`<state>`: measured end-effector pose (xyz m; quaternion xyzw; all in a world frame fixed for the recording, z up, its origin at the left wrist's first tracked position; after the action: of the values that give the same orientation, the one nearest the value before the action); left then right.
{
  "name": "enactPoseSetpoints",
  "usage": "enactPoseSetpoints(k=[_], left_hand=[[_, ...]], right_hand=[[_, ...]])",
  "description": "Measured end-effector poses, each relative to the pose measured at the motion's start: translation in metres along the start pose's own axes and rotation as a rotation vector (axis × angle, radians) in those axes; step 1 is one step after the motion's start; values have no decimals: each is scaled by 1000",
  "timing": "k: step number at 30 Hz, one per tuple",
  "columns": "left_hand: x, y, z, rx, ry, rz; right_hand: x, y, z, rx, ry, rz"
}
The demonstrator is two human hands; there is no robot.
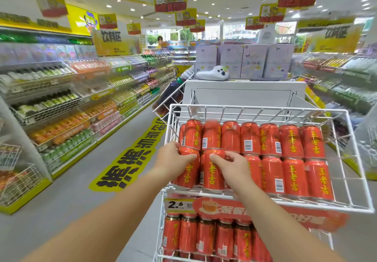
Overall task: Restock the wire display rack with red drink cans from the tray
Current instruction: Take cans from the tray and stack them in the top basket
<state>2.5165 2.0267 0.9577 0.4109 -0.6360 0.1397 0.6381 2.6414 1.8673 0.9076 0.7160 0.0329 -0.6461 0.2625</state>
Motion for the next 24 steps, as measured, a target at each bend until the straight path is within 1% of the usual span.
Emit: enactPoseSetpoints(k=[3, 7, 10, 13, 15, 16, 18, 19, 21, 23, 24], left_hand=[[-1, 2, -2, 20, -34, -91], [3, 2, -5, 14, -132, -315], [5, 4, -11, 30, -175, -512], [5, -1, -14, -43, -183, -571], [7, -7, -8, -94, -245, -642], [7, -10, -4, -102, -292, -754], [4, -13, 3, -45, -411, -1090], [1, -12, 5, -16, -464, -1209], [-8, -5, 1, 13, -445, -1257], [-18, 0, -5, -26, -439, -1215], [-20, 1, -8, -57, -466, -1199]], right_hand=[[2, -10, -2, -17, 4, -4], [1, -17, -3, 14, -17, 46], [-2, -16, -2, 47, 36, 110], [-2, -17, -3, 65, 69, 129], [-2, -20, -3, 65, 71, 124], [-3, -21, -3, 70, 83, 128], [-4, -25, -1, 76, 102, 145], [-4, -28, 0, 61, 105, 150], [-7, -33, 0, 22, 105, 164], [-9, -33, -1, 20, 115, 167], [-7, -32, -3, 27, 112, 157]])
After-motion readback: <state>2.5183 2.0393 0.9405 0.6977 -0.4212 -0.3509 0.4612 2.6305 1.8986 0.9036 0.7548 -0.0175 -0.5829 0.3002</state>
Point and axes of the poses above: each hand's wrist, its own z-axis away from the middle knuckle, its own y-axis out of the back of the hand, x = y × z, the point moved 6 cm from there along -z, towards the middle knuckle, and after that the axes turned 11 degrees about z, right-handed, at the moved point
